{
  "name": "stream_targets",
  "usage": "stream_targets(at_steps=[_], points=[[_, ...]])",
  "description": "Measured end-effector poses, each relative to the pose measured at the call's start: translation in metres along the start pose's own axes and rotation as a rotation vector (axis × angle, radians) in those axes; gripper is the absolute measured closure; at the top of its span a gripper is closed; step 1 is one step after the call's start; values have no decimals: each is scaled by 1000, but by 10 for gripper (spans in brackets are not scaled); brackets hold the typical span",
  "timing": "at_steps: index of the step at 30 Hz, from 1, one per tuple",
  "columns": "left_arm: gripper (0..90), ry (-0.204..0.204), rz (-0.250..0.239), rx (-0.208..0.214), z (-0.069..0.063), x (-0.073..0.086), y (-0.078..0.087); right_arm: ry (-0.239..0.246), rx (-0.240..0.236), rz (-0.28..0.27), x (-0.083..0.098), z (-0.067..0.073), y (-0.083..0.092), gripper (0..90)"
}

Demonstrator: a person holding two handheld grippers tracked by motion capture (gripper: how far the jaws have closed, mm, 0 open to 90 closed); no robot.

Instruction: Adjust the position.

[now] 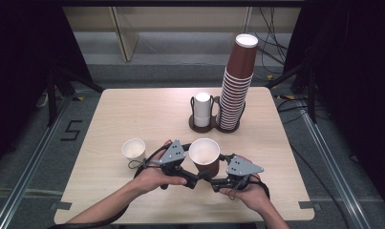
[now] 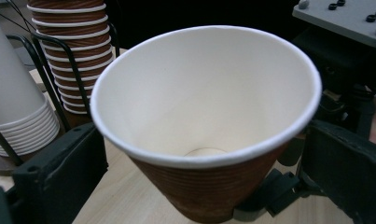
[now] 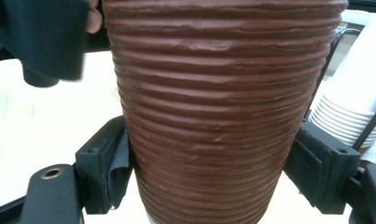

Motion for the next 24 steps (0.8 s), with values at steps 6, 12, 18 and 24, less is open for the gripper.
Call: stream_targets(at_steps=[6,12,18,24], points=[[0,26,-21,8,2,-4,-5,-33,-9,3,-2,5,-1,224],[6,25,-21,17,0,-2,-10,5,-33,-18,-4,6,-3,224],[73,35,-42,15,-1,-2,-13,-7,-34,6,-2,11,-5,223],[92,40,-65,24,-2,-1,-14,10,-36,18,0,11,-6,218]])
Point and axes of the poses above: each handheld gripper's, and its own axes: y roughly backward along the jaws, x roughly out of its underside, z roughly to its left, the point moved 9 cm from there along -y, roughly forward along the jaws, and after that the axes turned 14 degrees about z, right-handed, at the moved point
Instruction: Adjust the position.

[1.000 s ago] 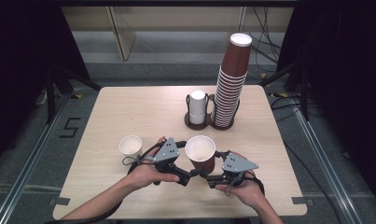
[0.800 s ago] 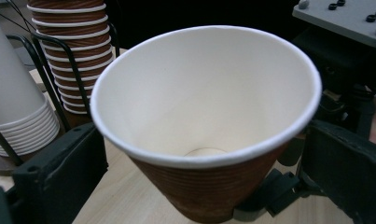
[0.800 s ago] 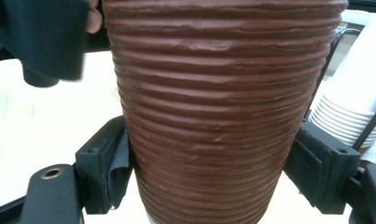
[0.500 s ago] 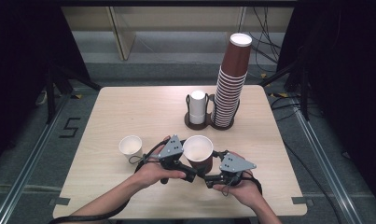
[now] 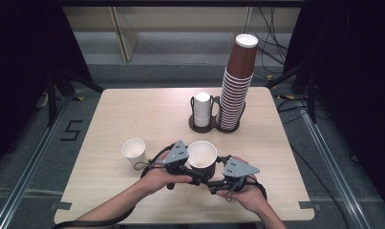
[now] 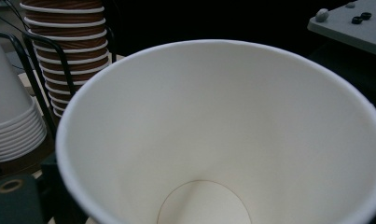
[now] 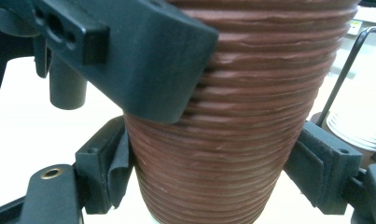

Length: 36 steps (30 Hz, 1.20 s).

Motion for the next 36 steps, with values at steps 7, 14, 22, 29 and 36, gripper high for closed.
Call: stream_targets(at_steps=[7,14,22,29,36], points=[[121,-22,6,-22,-1,1,2,-37,-12,7,-1,3,-1,199],[124,-25,-9,-47,1,-1,6,-40,-15,39,3,3,-2,118],[126,-48,-31,-103,6,-4,16,-80,7,65,8,-2,2,36],[129,-31,-59,-181,17,-5,30,-104,40,62,15,-14,10,35],[130,-8,-68,-222,26,-1,38,-144,97,38,21,-31,26,40]])
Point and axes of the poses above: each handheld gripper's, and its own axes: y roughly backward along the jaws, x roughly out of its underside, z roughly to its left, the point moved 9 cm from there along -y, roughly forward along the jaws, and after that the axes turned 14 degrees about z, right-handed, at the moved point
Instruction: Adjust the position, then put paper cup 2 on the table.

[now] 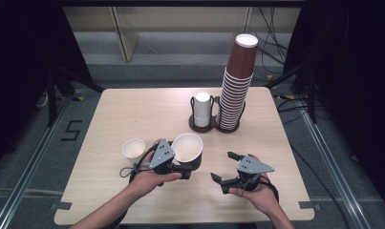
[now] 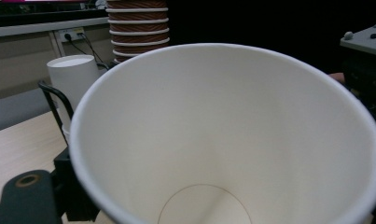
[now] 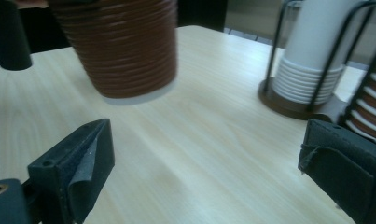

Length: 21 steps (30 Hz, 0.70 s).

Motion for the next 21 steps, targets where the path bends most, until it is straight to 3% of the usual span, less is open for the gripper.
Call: stream_targets(at_steps=[5,10,12,13,14,15,20,21], points=[[131,5,0,-42,7,1,5,-51,27,-7,5,-9,6,44],[131,16,-3,-76,12,0,13,-42,50,-22,5,-15,11,48],[131,23,0,-86,14,2,16,-75,59,-8,5,-18,14,51],[131,23,0,-86,14,2,16,-72,74,-30,3,-21,13,51],[131,7,-4,-98,16,3,17,-72,74,-30,3,-21,13,51],[131,18,-9,-99,17,4,18,-100,65,-18,4,-20,14,52],[131,29,-4,-118,21,8,24,-96,93,-29,5,-27,15,55],[132,32,-5,-123,22,9,25,-131,73,-22,6,-25,14,56]])
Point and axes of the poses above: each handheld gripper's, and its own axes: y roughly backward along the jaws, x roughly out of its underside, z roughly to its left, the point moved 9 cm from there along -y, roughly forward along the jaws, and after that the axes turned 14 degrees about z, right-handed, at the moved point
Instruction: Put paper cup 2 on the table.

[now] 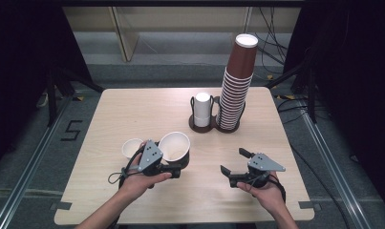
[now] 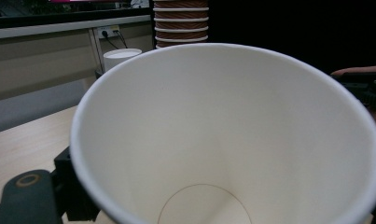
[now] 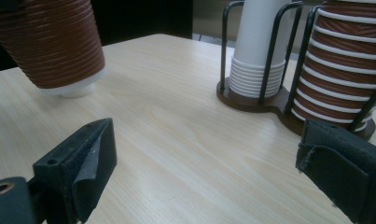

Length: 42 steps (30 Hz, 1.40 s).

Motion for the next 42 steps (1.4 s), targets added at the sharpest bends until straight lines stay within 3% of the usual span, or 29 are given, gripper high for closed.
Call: stream_targets(at_steps=[1,11,14,15,19,21,23,24,25,26,31,32,34,36,42], points=[[132,-1,2,-3,0,1,0,27,30,-16,-1,-5,0,56],[132,9,17,-25,3,6,2,-1,19,-11,2,-12,4,71],[132,3,10,-29,2,10,13,-38,23,-8,1,-10,3,81],[131,3,15,-23,1,11,16,-3,17,-30,-2,-10,3,82],[132,16,17,-11,0,19,33,-35,1,-25,-5,-1,5,82],[132,15,15,-12,1,22,39,-7,7,-27,-8,-1,4,82],[132,18,19,-17,2,27,46,-13,-19,-31,-9,3,3,82],[132,18,31,-22,3,30,50,-7,2,-29,-8,2,3,82],[132,18,34,-23,4,33,54,-16,-6,-25,-7,3,3,82],[133,20,39,-22,4,36,58,5,0,-21,-7,0,3,82],[133,22,45,-31,8,47,76,-42,-4,-30,-5,-2,4,82],[133,20,48,-32,9,49,78,-5,8,-36,-6,-5,3,82],[133,17,53,-37,11,54,84,-37,-13,-29,-5,-3,2,82],[134,25,59,-41,14,59,91,-8,9,-25,-4,-6,2,82],[133,57,69,-68,24,69,106,-15,3,-18,-3,-6,2,82]])
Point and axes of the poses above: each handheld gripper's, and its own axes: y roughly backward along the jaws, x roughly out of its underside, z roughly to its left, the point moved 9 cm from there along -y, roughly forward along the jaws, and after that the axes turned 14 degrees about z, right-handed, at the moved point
